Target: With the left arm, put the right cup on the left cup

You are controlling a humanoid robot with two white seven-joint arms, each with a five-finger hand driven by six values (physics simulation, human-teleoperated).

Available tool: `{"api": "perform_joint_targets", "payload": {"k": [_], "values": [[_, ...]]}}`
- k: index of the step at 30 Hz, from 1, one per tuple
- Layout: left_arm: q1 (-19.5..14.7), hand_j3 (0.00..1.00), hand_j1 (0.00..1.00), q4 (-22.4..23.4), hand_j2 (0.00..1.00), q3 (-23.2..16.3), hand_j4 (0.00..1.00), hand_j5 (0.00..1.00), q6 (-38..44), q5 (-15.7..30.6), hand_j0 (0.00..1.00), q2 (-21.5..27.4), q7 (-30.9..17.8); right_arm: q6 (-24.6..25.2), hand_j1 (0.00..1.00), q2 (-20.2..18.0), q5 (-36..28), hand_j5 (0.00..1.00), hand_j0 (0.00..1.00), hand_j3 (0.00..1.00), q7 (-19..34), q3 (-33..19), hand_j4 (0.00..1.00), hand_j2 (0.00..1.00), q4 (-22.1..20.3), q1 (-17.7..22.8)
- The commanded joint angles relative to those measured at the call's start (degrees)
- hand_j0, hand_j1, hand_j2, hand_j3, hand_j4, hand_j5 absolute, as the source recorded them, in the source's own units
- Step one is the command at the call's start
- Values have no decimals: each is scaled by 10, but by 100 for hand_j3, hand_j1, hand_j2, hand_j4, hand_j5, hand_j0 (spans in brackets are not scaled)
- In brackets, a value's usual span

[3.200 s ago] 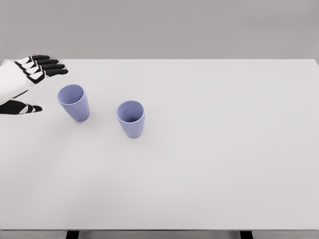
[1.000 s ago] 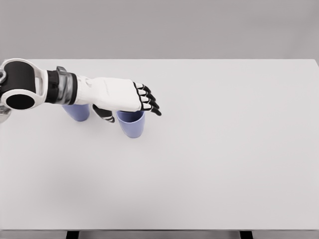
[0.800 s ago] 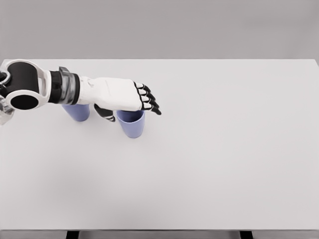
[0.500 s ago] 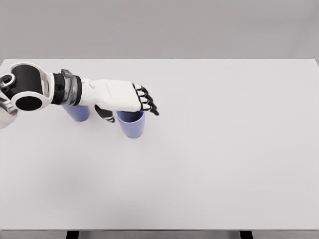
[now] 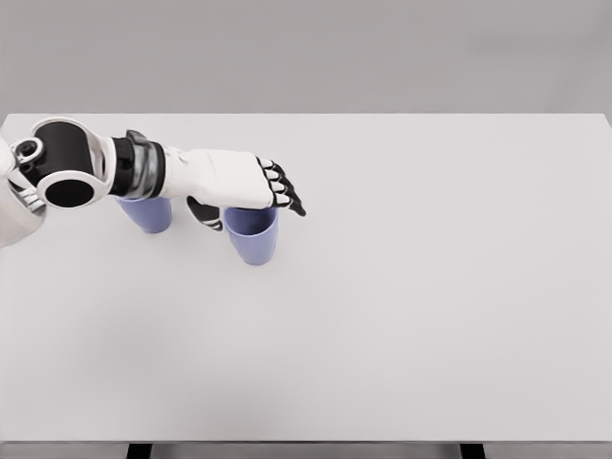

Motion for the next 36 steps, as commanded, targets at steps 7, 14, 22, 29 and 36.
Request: {"api": "perform_joint_targets", "payload": {"k": [7, 14, 22, 29, 36], "values": [[13, 98, 98, 8, 98, 1, 98, 98, 1, 0, 98, -3, 0, 0, 100, 0, 0, 100, 100, 100, 0, 0, 100, 100, 0, 0], [17, 98, 98, 13, 98, 1, 98, 98, 2, -12, 98, -4, 0, 0, 100, 0, 0, 100, 100, 100, 0, 0, 100, 100, 0, 0], [20, 96, 96, 17, 96, 1, 96, 96, 2, -12, 96, -5, 0, 0, 100, 0, 0, 100, 100, 100, 0, 0, 100, 100, 0, 0], [21, 94, 94, 17, 94, 1, 94, 94, 3, -12, 94, -6, 0, 0, 100, 0, 0, 100, 100, 100, 0, 0, 100, 100, 0, 0], [27, 95, 95, 18, 95, -1, 95, 95, 3, -12, 95, -9, 0, 0, 100, 0, 0, 100, 100, 100, 0, 0, 100, 100, 0, 0]]}}
